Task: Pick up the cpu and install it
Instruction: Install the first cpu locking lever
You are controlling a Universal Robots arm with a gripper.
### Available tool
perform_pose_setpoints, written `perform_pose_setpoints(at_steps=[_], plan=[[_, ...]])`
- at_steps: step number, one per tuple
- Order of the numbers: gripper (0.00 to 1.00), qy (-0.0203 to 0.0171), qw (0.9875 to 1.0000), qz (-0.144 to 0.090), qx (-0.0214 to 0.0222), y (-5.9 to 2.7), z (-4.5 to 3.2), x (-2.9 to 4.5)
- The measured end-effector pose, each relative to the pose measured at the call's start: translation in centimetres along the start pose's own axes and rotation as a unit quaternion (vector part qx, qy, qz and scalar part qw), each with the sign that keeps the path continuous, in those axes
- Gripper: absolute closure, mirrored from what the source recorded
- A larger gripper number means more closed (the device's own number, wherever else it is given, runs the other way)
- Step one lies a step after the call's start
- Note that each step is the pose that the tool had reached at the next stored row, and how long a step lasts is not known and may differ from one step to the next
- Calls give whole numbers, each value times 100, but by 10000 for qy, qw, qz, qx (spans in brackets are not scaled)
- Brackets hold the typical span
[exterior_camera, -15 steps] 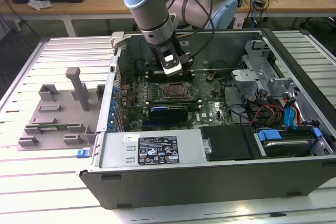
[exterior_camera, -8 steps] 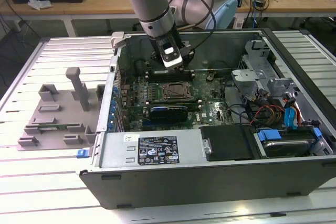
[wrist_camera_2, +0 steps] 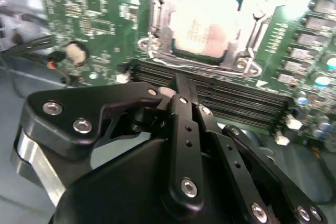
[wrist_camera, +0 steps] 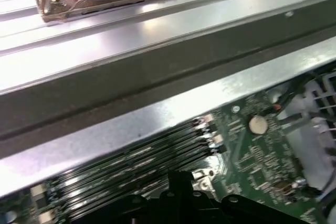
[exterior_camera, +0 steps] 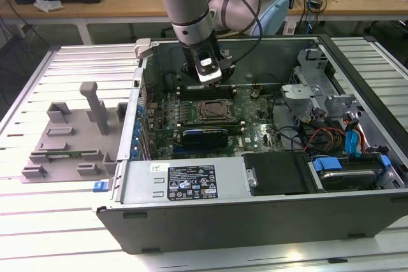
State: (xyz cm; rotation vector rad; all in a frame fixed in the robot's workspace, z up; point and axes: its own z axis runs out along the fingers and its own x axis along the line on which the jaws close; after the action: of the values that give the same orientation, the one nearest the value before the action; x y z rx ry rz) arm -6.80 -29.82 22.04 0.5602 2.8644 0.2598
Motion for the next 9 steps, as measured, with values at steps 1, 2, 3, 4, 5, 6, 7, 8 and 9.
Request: perform_pose_setpoints(at_steps=[1,2,3,4,5,6,7,8,9], plan=[[89,80,10000,11,34,5,4,-15],[89,239,9997,35,103,16,13,-45],[89,318,9994,46,136,21,17,-61],[89,425,9989,61,181,27,23,-82],[89,526,9983,76,223,31,29,-99],[89,583,9980,84,248,31,30,-107],[89,584,9979,84,250,30,30,-107],[89,584,9979,84,250,30,30,-107],[89,561,9979,73,309,5,27,-117]])
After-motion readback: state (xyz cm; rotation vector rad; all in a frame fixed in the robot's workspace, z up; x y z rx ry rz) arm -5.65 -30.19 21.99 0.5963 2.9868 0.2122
